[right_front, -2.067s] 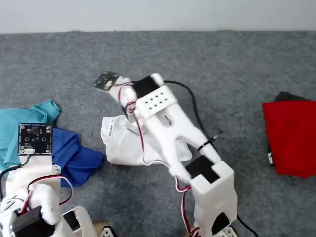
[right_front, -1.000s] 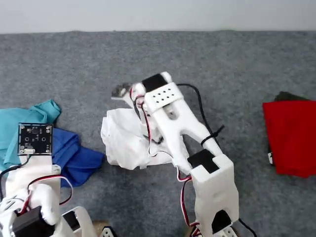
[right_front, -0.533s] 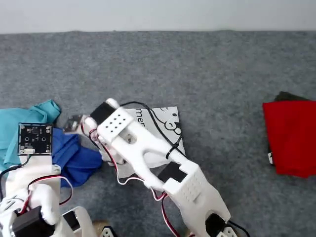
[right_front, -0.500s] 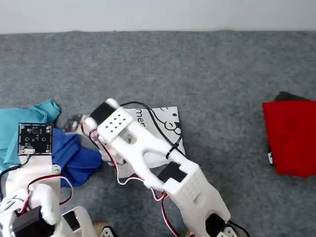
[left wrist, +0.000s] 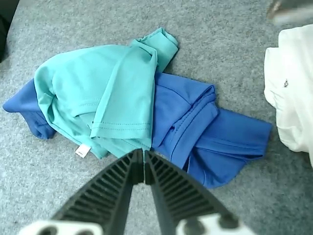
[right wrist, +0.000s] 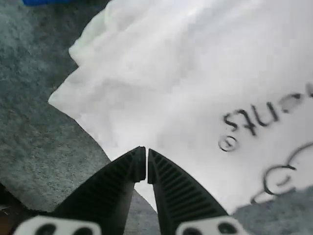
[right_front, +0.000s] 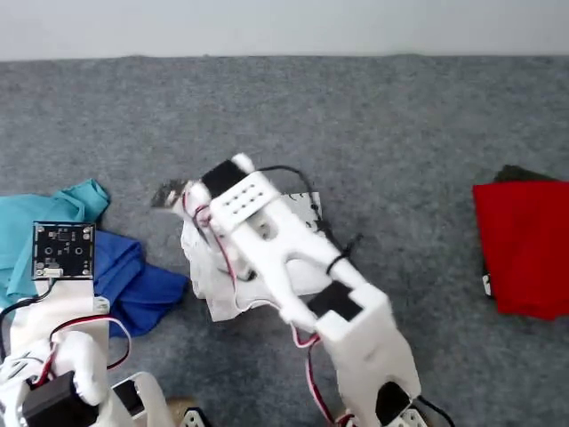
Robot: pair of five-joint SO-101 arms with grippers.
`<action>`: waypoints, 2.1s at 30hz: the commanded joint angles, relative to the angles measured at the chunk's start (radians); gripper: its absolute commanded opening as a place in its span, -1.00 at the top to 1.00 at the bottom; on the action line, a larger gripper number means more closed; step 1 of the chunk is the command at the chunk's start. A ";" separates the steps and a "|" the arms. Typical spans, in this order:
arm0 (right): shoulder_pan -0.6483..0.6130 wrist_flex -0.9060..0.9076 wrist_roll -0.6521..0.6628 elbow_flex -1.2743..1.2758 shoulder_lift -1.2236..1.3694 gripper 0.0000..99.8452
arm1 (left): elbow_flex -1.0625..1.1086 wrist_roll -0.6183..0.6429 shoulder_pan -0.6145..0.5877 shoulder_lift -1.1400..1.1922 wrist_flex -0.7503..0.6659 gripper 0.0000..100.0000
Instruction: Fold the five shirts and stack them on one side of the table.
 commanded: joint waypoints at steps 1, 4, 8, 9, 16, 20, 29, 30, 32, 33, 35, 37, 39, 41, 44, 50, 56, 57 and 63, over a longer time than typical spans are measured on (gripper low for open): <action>-0.094 -0.004 -0.006 -0.005 0.053 0.98 | -0.012 0.011 -0.011 -0.009 -0.026 0.97; -0.142 -0.061 -0.006 -0.009 0.088 0.98 | -0.012 0.011 -0.011 -0.009 -0.026 0.97; -0.127 -0.054 -0.006 -0.106 0.090 0.98 | -0.012 0.011 -0.011 -0.009 -0.026 0.97; -0.111 -0.041 -0.006 -0.141 0.090 0.98 | -0.012 0.011 -0.011 -0.009 -0.026 0.97; 0.015 0.041 -0.003 -0.414 0.084 0.98 | -0.012 0.011 -0.011 -0.009 -0.026 0.97; 0.039 0.016 0.005 -0.445 0.127 0.98 | -0.010 0.011 -0.011 -0.009 -0.038 0.97; 0.068 -0.288 0.005 -0.450 0.289 0.98 | -0.010 0.011 -0.011 -0.009 -0.035 0.97; 0.087 -0.335 0.005 -0.450 0.295 0.98 | -0.010 0.011 -0.011 -0.009 -0.035 0.97; 0.125 -0.404 0.005 -0.451 0.300 0.98 | -0.010 0.011 -0.011 -0.009 -0.034 0.97; 0.137 -0.420 0.005 -0.453 0.295 0.98 | -0.010 0.011 -0.011 -0.009 -0.034 0.97; 0.142 -0.397 0.005 -0.470 0.274 0.98 | -0.010 0.011 -0.011 -0.009 -0.034 0.97; 0.139 -0.331 0.003 -0.496 0.248 0.98 | -0.010 0.011 -0.011 -0.009 -0.034 0.97; 0.122 -0.240 0.002 -0.532 0.222 0.98 | -0.010 0.011 -0.011 -0.009 -0.034 0.97; 0.114 -0.139 0.000 -0.572 0.206 0.98 | -0.008 0.011 -0.011 -0.009 -0.034 0.97; 0.085 0.012 -0.002 -0.618 0.185 0.98 | -0.008 0.011 -0.009 -0.009 -0.035 0.97; 0.074 0.045 -0.032 -0.465 0.091 0.98 | -0.007 0.011 -0.009 -0.009 -0.037 0.97; -0.039 0.028 -0.040 -0.193 0.067 0.98 | -0.007 0.011 -0.009 -0.009 -0.035 0.97; -0.062 0.015 -0.040 -0.184 0.084 0.98 | -0.007 0.011 -0.009 -0.009 -0.035 0.97; -0.182 -0.067 -0.040 -0.189 0.166 0.98 | -0.008 0.011 -0.009 -0.009 -0.034 0.97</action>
